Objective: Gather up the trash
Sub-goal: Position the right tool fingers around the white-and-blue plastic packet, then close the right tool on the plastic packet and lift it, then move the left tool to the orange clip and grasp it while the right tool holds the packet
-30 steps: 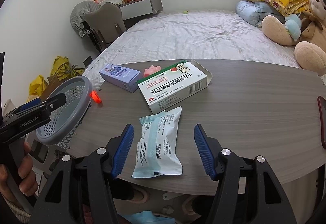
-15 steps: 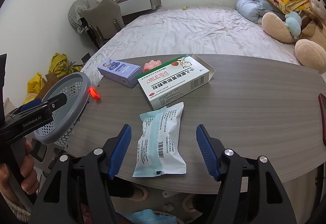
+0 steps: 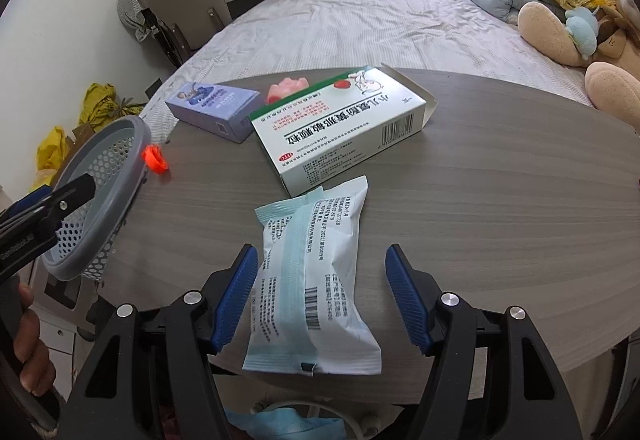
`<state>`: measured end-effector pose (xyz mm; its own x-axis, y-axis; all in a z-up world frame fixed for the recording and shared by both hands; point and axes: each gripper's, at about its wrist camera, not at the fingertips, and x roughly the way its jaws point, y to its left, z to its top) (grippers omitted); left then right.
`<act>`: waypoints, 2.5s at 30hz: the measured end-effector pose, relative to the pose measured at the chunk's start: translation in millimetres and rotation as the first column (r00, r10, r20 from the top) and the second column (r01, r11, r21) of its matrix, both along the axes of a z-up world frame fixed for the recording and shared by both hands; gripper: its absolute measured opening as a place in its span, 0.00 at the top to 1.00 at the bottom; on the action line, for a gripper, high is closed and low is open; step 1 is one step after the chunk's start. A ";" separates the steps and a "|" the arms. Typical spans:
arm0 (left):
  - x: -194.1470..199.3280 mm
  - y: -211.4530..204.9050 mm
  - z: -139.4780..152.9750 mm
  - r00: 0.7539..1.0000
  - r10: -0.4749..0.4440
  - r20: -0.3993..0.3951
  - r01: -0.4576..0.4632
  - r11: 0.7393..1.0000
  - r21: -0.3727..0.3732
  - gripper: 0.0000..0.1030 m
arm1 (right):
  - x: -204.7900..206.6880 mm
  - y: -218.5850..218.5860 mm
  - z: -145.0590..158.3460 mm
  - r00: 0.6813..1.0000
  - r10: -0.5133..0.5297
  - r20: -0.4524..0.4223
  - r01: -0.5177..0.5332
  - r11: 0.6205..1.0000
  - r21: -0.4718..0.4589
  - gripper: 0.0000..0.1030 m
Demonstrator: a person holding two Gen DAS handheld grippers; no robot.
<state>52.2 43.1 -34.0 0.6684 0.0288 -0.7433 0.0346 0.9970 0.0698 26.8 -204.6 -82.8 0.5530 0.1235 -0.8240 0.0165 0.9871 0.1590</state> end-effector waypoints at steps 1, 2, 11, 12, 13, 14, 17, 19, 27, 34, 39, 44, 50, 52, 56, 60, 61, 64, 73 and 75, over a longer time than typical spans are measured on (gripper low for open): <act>0.4 0.5 -0.7 1.000 0.001 -0.001 -0.001 1.000 0.000 0.06 | 1.6 1.2 -2.0 1.000 0.002 -0.006 -0.002 1.000 -0.003 0.38; 0.9 0.8 -1.4 1.000 0.004 -0.003 -0.004 1.000 0.001 0.06 | 2.7 2.3 -3.8 1.000 0.005 -0.011 -0.005 1.000 -0.004 0.38; 8.9 -0.1 -5.4 1.000 0.014 -0.021 -0.014 1.000 -0.004 0.06 | 5.1 4.0 -8.6 1.000 0.012 -0.005 -0.012 1.000 0.014 0.45; 9.8 -1.5 -6.1 1.000 0.015 -0.024 -0.015 1.000 -0.003 0.06 | 5.4 3.0 -8.6 1.000 0.012 -0.005 -0.012 1.000 0.023 0.47; 10.4 -2.5 -6.4 1.000 0.014 -0.026 -0.014 1.000 -0.002 0.06 | 5.0 0.9 -8.5 1.000 0.012 -0.003 -0.012 0.999 0.032 0.47; 11.0 -3.3 -6.7 1.000 0.013 -0.028 -0.013 1.000 -0.002 0.06 | 4.8 -0.2 -8.5 1.000 0.014 -0.001 -0.014 0.999 0.036 0.48; 13.0 -6.9 -7.8 0.999 0.008 -0.034 -0.008 1.000 -0.004 0.06 | 5.0 -2.8 -6.8 1.000 0.020 0.000 -0.020 0.999 0.046 0.51; 14.3 -9.5 -8.8 0.999 0.005 -0.039 -0.005 1.000 -0.002 0.06 | 3.5 -6.1 -3.1 1.000 0.015 0.012 -0.015 0.998 0.055 0.52; 28.8 -18.2 -11.4 0.999 0.016 -0.046 -0.015 1.000 0.019 0.06 | -7.4 -20.6 15.3 0.997 -0.007 0.080 0.002 0.998 0.069 0.52; 48.3 -33.4 -15.3 0.999 0.013 -0.044 -0.012 1.000 0.010 0.06 | -10.6 -32.7 18.4 0.995 -0.020 0.099 0.009 0.994 0.111 0.52; 46.0 -40.9 -15.6 0.999 -0.009 -0.041 0.008 0.999 -0.038 0.06 | -11.3 -41.4 18.8 0.994 -0.038 0.098 0.026 0.992 0.124 0.52; 37.3 -47.2 -17.6 0.998 -0.049 -0.031 0.046 0.996 -0.080 0.06 | -14.1 -48.7 21.5 0.992 -0.051 0.120 0.033 0.989 0.144 0.52; 33.8 -52.6 -27.6 0.995 -0.083 -0.048 0.078 0.991 -0.105 0.06 | -12.7 -58.6 18.3 0.991 -0.064 0.120 0.043 0.984 0.174 0.52; 34.4 -54.1 -29.6 0.994 -0.093 -0.049 0.087 0.990 -0.115 0.06 | -13.0 -62.5 19.0 0.990 -0.070 0.126 0.047 0.982 0.181 0.52; 39.0 -56.3 -32.6 0.994 -0.099 -0.047 0.093 0.990 -0.110 0.06 | -12.7 -70.5 18.7 0.987 -0.090 0.132 0.063 0.978 0.197 0.52; 44.9 -61.0 -36.4 0.993 -0.106 -0.046 0.101 0.991 -0.087 0.06 | -12.2 -77.3 17.1 0.986 -0.103 0.132 0.074 0.975 0.209 0.52; 46.5 -61.2 -37.8 0.993 -0.106 -0.052 0.102 0.992 -0.080 0.06 | -12.5 -77.9 16.8 0.986 -0.105 0.131 0.076 0.975 0.211 0.52; 48.8 -59.3 -41.3 0.992 -0.107 -0.071 0.101 0.991 -0.092 0.06 | -11.8 -80.5 15.2 0.985 -0.113 0.128 0.083 0.973 0.217 0.52; 43.7 -45.5 -35.2 0.992 -0.113 -0.051 0.107 0.988 -0.108 0.06 | -11.1 -81.9 13.7 0.986 -0.107 0.130 0.074 0.968 0.238 0.52; 42.7 -43.6 -34.1 0.988 -0.145 -0.046 0.137 0.980 -0.144 0.06 | -11.0 -82.7 13.1 0.986 -0.107 0.131 0.073 0.968 0.240 0.52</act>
